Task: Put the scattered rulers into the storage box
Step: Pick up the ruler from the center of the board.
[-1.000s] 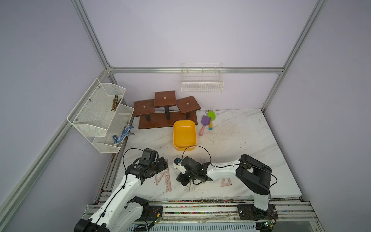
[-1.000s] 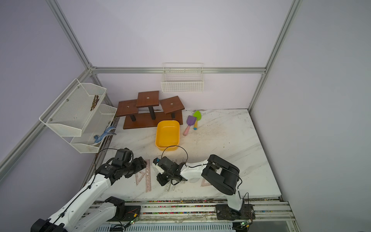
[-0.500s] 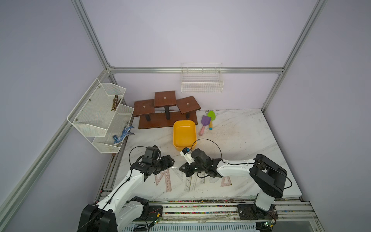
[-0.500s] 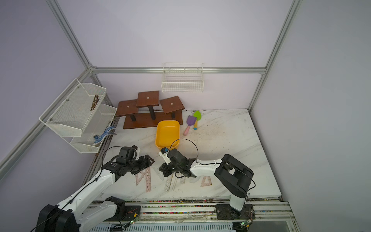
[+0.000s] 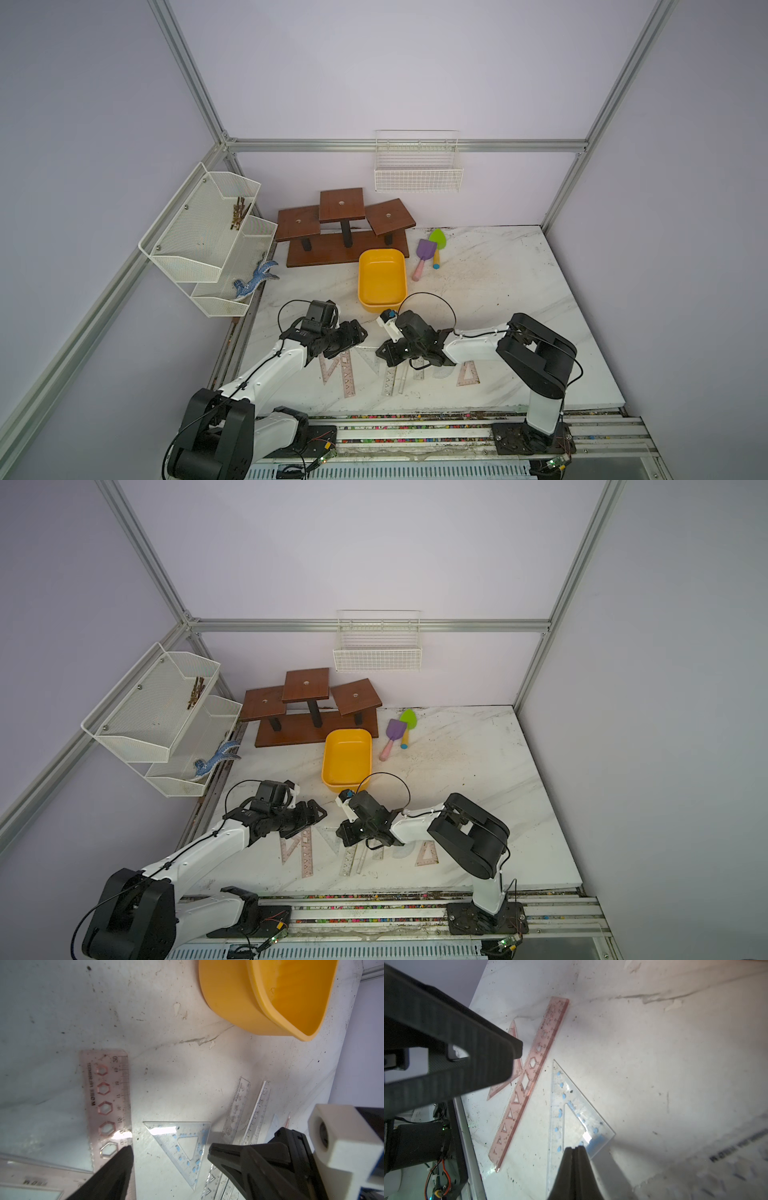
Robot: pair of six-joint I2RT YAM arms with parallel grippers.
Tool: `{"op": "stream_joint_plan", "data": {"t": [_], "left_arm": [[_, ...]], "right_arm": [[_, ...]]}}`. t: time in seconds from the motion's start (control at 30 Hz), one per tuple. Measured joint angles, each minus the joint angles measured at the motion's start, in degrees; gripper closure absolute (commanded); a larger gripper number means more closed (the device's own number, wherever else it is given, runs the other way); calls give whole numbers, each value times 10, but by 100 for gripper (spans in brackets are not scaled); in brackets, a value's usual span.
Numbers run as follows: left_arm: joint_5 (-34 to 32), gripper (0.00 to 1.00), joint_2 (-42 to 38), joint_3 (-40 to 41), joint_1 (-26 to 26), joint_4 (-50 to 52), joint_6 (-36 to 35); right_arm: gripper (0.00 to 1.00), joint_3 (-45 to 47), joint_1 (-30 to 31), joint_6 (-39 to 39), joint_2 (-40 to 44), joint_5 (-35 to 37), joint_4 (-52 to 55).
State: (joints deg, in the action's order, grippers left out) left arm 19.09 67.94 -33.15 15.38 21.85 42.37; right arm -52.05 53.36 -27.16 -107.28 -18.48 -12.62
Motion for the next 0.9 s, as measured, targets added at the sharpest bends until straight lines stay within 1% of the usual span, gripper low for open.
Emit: {"op": "stream_joint_plan", "data": {"t": [0.17,0.67,0.83,0.9], "left_arm": [[0,15,5,-5,0,-1,0],[3,16,60,-5,0,-25,0],[5,18,79,-5,9,-47,5],[7,20,88,-5,17,-56,8]], "right_arm": [[100,0,0,0,-8,-5,-1],[100,0,-5,2,-15,-8,-4],[100,0,-9,3,-21,-16,-14],[100,0,-10,2,-22,-18,-16]]}}
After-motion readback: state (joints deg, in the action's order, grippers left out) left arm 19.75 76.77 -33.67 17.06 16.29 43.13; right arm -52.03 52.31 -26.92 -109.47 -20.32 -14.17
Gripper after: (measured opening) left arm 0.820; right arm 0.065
